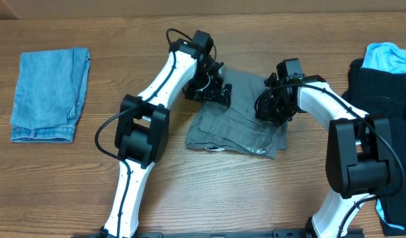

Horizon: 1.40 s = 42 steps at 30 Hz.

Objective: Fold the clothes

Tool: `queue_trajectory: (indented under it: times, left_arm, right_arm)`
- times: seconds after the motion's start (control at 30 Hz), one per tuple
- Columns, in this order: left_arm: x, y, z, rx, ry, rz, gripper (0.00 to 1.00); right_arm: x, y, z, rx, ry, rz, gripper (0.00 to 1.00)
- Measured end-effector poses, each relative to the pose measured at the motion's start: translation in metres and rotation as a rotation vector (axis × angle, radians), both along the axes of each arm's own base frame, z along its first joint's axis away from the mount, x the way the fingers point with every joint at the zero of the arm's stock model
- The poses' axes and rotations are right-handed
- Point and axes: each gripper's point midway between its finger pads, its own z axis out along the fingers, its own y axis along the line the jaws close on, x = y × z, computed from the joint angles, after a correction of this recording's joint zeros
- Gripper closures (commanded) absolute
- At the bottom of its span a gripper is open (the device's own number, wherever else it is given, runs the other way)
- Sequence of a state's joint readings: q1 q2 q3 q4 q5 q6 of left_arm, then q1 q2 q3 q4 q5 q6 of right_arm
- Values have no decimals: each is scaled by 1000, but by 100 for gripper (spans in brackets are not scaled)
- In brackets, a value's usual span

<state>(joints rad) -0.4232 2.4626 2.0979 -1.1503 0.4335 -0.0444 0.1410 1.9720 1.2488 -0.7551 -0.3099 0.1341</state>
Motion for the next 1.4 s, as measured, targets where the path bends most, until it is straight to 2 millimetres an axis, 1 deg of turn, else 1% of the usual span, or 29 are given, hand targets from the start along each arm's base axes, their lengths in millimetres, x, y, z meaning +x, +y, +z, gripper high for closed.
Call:
queue_trajectory:
  times: [0.17,0.33,0.7,0.8,0.87,0.93,0.97,1.0,1.03,1.07,1.1,1.27,1.33,1.4]
  left_arm:
    - [-5,-8,-2,5,-7,-22,19]
    - [-5,-7,-4,15,-11,-23,30]
    - [-7,-13,-5,-5,-7,-30,32]
    - [-8,-15,-5,-5,-9,-34,37]
    - [-9,-16,-5,-6,-10,-37,46]
    - [-10,-20,-5,-7,-14,-45,64]
    - [-11,-21,-6,-7,-14,-47,76]
    - [-12,-23,-7,-6,-14,-51,82]
    - [-13,-24,-9,-6,-11,-52,91]
    - [-14,-25,-10,-6,-12,-62,96]
    - [-15,-26,-11,-6,-10,-62,96]
    - [-15,-27,-11,-7,-12,-65,96]
    - [-15,-26,-11,-6,-13,-65,96]
    - [-15,-26,-11,-3,-13,-66,96]
  right_arm:
    - [0,0,0,1,-1,0,78]
    - [0,0,0,1,-2,0,78]
    - [1,0,0,1,-2,0,78]
    - [1,0,0,1,-2,0,77]
    - [0,0,0,1,-2,0,77]
    - [1,0,0,1,-2,0,77]
    - [0,0,0,1,-2,0,77]
    - [0,0,0,1,-1,0,79]
    - [0,0,0,1,-1,0,83]
    - [0,0,0,1,-2,0,89]
    - [0,0,0,1,-2,-1,94]
    - [-2,0,0,-2,13,0,93]
    - [-7,-1,6,-9,49,1,86]
    - [-10,0,15,-14,76,2,74]
